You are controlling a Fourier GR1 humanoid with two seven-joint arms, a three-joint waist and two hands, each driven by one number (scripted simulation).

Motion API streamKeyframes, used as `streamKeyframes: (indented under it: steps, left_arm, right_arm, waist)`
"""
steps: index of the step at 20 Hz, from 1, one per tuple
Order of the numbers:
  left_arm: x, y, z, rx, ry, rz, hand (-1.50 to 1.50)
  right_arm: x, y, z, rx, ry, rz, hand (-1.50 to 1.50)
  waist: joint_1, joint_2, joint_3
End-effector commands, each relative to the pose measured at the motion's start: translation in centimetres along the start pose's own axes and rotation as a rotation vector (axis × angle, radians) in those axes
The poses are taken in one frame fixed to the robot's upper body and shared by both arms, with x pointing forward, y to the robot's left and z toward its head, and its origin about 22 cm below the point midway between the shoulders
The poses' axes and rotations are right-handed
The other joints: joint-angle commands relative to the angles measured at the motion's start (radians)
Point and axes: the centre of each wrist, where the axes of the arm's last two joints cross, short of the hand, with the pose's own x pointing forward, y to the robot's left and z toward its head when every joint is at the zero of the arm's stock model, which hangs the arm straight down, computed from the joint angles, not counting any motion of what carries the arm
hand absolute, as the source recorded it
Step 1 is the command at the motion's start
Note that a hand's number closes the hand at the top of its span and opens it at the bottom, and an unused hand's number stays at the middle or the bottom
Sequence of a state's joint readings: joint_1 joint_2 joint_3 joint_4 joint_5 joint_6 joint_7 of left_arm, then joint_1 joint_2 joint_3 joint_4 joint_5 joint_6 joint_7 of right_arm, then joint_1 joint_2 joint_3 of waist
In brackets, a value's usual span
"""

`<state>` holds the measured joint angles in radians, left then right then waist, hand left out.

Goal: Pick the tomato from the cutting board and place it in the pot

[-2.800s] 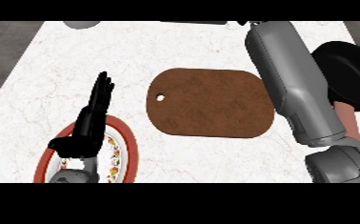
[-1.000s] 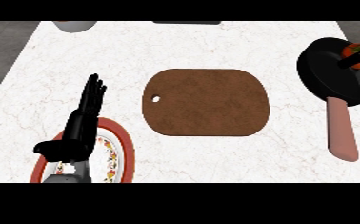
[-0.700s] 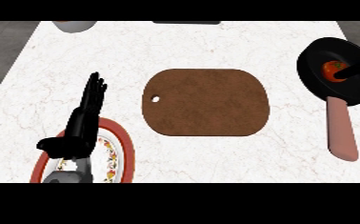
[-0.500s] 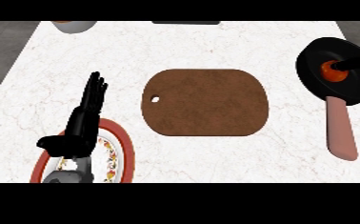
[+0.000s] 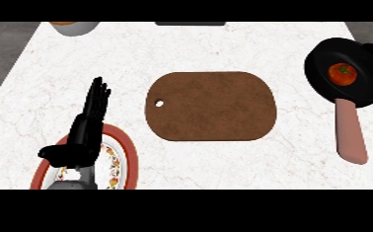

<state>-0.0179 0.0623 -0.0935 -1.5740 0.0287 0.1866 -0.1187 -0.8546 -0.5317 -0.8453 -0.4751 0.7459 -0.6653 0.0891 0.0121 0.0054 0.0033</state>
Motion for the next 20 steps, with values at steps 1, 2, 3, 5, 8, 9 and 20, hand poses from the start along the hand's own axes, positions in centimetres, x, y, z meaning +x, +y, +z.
streamKeyframes:
  steps: [1,2,3,5,8,9,20]
  left_arm:
    - [-1.3,-0.4,1.6,0.016,-0.015,-0.015,0.00]
    - [-0.5,-0.2,-0.2,-0.002,-0.008,0.001,0.00]
    - [0.3,-0.3,-1.1,0.003,0.008,-0.019,0.00]
    - [-1.0,-0.1,0.1,0.003,0.014,-0.010,0.00]
    - [0.7,-0.3,0.1,-0.002,0.002,-0.008,0.00]
    - [1.2,-0.4,0.3,-0.007,0.006,-0.014,0.00]
    - [-1.0,0.9,0.8,0.014,0.009,-0.019,0.00]
  right_arm:
    - [-2.5,-3.0,-1.8,-0.058,-0.002,-0.102,-1.50]
    - [-2.7,-2.7,-1.6,-0.066,-0.006,-0.111,-1.50]
    - [-3.7,-3.4,-2.0,-0.089,0.010,-0.120,-1.50]
    - [-5.7,-4.1,-1.8,-0.116,-0.014,-0.146,-1.50]
    - [-6.1,-5.0,-2.2,-0.115,-0.035,-0.162,-1.50]
    - [-8.6,-5.0,-1.5,-0.137,-0.034,-0.170,-1.50]
    - [-10.7,-12.2,-3.2,-0.131,-0.056,-0.178,-1.50]
  waist:
    - [-0.008,-0.004,-0.002]
    - [-0.006,-0.002,-0.002]
    - [-0.006,-0.001,-0.002]
    - [-0.007,-0.002,-0.002]
    - [-0.004,-0.004,-0.002]
    - [-0.003,-0.003,-0.002]
    - [-0.016,-0.007,-0.004]
